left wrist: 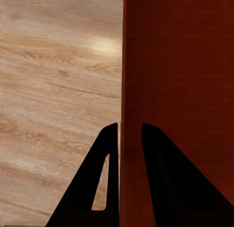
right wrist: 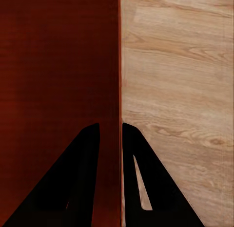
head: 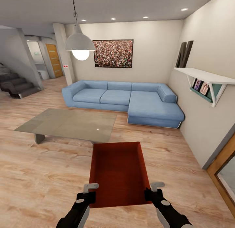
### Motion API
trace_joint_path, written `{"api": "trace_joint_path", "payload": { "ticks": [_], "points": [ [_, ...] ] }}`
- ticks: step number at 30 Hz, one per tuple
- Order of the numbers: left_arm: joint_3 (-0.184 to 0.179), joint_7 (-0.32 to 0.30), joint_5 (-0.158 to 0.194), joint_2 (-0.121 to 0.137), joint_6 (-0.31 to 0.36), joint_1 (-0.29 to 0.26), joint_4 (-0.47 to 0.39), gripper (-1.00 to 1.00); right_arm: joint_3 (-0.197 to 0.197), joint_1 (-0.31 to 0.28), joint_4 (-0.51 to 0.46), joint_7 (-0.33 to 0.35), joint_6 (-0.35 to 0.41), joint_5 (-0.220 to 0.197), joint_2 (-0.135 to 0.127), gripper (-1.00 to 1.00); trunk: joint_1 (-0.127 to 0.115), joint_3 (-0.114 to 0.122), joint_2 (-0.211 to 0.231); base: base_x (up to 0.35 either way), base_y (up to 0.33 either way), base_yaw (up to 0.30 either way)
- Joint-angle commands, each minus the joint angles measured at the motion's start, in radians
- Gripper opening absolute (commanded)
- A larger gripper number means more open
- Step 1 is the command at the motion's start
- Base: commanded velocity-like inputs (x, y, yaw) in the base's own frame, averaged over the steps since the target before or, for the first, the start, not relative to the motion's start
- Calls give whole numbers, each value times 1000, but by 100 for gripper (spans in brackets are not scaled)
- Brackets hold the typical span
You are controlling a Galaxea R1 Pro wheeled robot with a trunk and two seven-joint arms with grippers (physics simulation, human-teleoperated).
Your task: Move the two storage containers from the living room to the garage. In the garage, place one container on the floor and stack the other container on top of it (either order is fine).
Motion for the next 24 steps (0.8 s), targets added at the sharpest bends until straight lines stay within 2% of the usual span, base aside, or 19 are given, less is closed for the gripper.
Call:
{"api": "trace_joint_path", "payload": {
  "ticks": [1, 8, 13, 24],
  "points": [
    [-3, 2, -18, -1, 6, -1, -4, -100, 4, -2, 4, -2, -4, -14, -7, -100, 1, -2, -2, 15, 266, 293],
    [-3, 2, -18, -1, 6, 0, -4, -100, 5, -2, 4, -2, -4, -14, -7, -100, 1, -2, -2, 109, 263, 293],
    [-3, 2, -18, -1, 6, 0, -4, -100, 4, -2, 4, -2, -4, -14, -7, -100, 1, -2, -2, 50, 65, 293],
    [-3, 2, -18, -1, 7, -1, -5, -100, 5, -2, 4, -2, -4, -14, -7, -100, 1, -2, -2, 238, 191, 293]
  ]
}}
